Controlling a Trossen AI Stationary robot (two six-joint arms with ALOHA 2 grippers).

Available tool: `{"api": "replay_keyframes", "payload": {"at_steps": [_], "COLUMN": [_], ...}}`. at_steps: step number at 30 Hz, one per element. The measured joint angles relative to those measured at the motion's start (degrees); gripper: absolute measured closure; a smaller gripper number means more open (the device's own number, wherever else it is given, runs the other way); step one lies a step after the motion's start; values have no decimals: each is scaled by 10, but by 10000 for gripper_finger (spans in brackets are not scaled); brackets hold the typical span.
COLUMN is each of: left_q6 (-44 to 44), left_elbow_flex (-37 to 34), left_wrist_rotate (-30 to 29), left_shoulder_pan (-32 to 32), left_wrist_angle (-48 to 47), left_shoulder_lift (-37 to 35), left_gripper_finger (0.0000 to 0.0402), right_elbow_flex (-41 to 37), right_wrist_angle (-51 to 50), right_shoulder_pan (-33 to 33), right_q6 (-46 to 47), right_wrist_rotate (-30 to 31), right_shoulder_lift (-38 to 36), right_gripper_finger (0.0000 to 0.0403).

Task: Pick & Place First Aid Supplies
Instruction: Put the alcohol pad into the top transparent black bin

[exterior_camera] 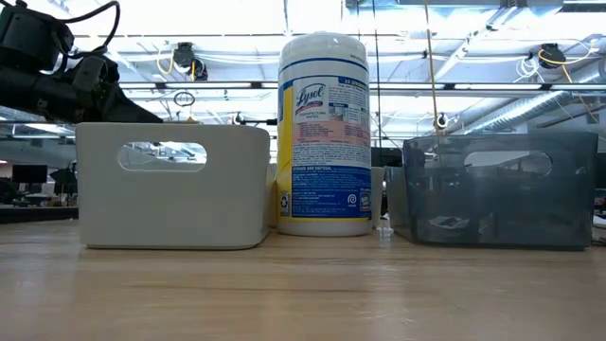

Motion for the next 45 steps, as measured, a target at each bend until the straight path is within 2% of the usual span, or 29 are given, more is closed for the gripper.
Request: {"api": "replay_keyframes", "payload": {"at_steps": [3, 6, 13, 15, 20, 29, 37, 41, 45], "left_q6": [0, 0, 0, 0, 0, 0, 0, 0, 0], "left_elbow_flex": [0, 0, 0, 0, 0, 0, 0, 0, 0], "left_wrist_rotate": [0, 0, 0, 0, 0, 0, 0, 0, 0], "left_shoulder_pan": [0, 0, 0, 0, 0, 0, 0, 0, 0], "left_wrist_angle": [0, 0, 0, 0, 0, 0, 0, 0, 0], "left_shoulder_lift": [0, 0, 0, 0, 0, 0, 0, 0, 0], "left_gripper_finger": [273, 273, 273, 273, 273, 273, 273, 273, 273], "right_elbow_flex": [0, 0, -1, -3, -4, -3, -3, -3, -2], "right_wrist_angle": [-1, -4, 5, 7, -16, -109, -214, -252, -286], "right_shoulder_pan": [0, 0, 0, 0, -15, -56, -107, -164, -250], "right_q6": [1, 8, 12, 5, -17, -129, -212, -273, -348], "right_wrist_rotate": [1, 2, 2, 3, 5, 1, -44, -43, -42], "right_shoulder_lift": [6, 7, 0, -11, -68, -178, -254, -271, -277], "right_gripper_finger": [197, 226, 366, 393, 393, 400, 401, 401, 401]}}
